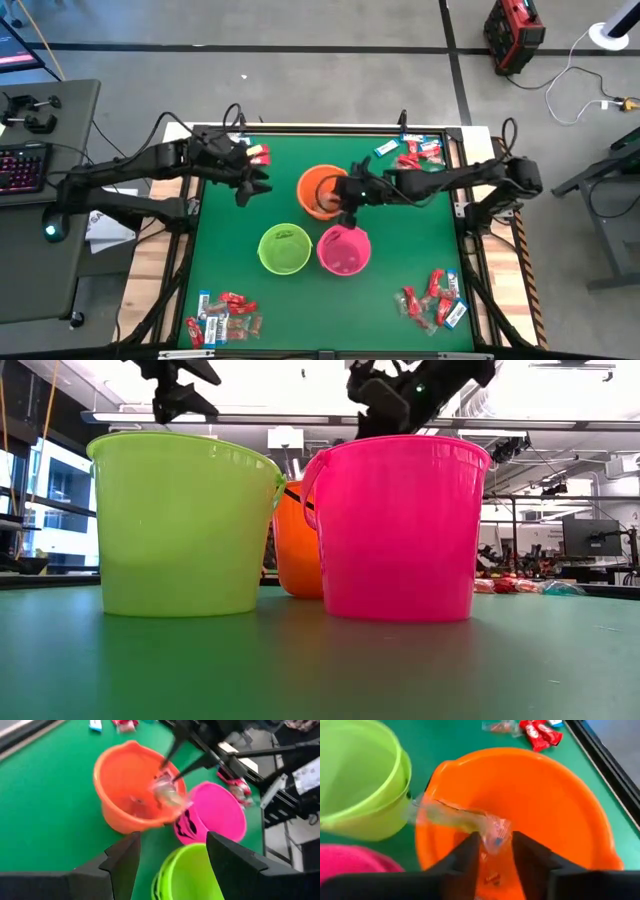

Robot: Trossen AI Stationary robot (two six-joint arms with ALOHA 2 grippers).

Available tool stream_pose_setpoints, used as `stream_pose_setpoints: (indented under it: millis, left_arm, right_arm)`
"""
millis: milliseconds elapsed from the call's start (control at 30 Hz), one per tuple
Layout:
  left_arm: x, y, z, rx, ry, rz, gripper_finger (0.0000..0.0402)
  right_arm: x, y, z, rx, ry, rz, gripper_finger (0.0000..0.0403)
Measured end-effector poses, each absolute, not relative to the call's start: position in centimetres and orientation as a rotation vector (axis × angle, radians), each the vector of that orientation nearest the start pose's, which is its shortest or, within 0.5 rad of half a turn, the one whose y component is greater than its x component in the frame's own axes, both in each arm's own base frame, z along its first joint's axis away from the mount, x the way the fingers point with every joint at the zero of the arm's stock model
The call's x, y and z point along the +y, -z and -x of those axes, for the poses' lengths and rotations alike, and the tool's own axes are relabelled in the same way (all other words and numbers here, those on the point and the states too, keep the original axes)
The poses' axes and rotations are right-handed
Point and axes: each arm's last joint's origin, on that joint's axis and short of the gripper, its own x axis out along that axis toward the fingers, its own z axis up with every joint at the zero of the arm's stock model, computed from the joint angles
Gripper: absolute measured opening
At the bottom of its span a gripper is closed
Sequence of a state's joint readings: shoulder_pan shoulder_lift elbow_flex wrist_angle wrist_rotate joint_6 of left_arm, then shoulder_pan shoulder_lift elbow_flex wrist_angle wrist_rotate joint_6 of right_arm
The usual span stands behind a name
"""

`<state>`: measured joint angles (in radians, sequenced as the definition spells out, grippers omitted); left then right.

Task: Sort candy by brand, put in halloween buckets
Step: Put the green gummy into the orange bucket, then put the orange gummy into the orange bucket

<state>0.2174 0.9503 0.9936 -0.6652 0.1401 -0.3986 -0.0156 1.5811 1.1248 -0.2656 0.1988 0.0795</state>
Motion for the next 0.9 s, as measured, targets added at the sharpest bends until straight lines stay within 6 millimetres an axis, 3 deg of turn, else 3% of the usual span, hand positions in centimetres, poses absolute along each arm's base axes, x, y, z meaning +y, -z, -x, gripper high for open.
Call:
stream_pose_setpoints:
  millis: [167, 300, 433, 600, 800, 900]
  left_arm:
    - [2.7, -33.4, -18.3, 0.599, -0.166, 0.547, 0.0218]
    - [0.1, -32.4, -18.4, 0.772, -0.028, 0.705, 0.0218]
    - [-4.4, -30.8, -18.2, 1.039, 0.032, 0.830, 0.0214]
    - [-10.9, -28.8, -17.5, 1.289, 0.029, 0.850, 0.0209]
    - [-18.8, -25.4, -15.5, 1.402, 0.045, 0.659, 0.0209]
    - [-21.4, -23.2, -14.6, 1.437, 0.048, 0.523, 0.0209]
  right_arm:
    - [-1.8, -26.1, -34.4, 0.680, 0.282, 0.012, 0.0232]
    - [-2.3, -28.5, -34.3, 0.715, 0.291, 0.062, 0.0272]
    - [-2.5, -30.4, -33.9, 0.776, 0.316, 0.101, 0.0279]
    - [-2.8, -31.5, -33.1, 0.866, 0.307, 0.141, 0.0279]
    - [-3.5, -32.4, -30.6, 0.971, 0.315, 0.143, 0.0279]
    - [-3.8, -33.0, -29.7, 0.976, 0.328, 0.131, 0.0279]
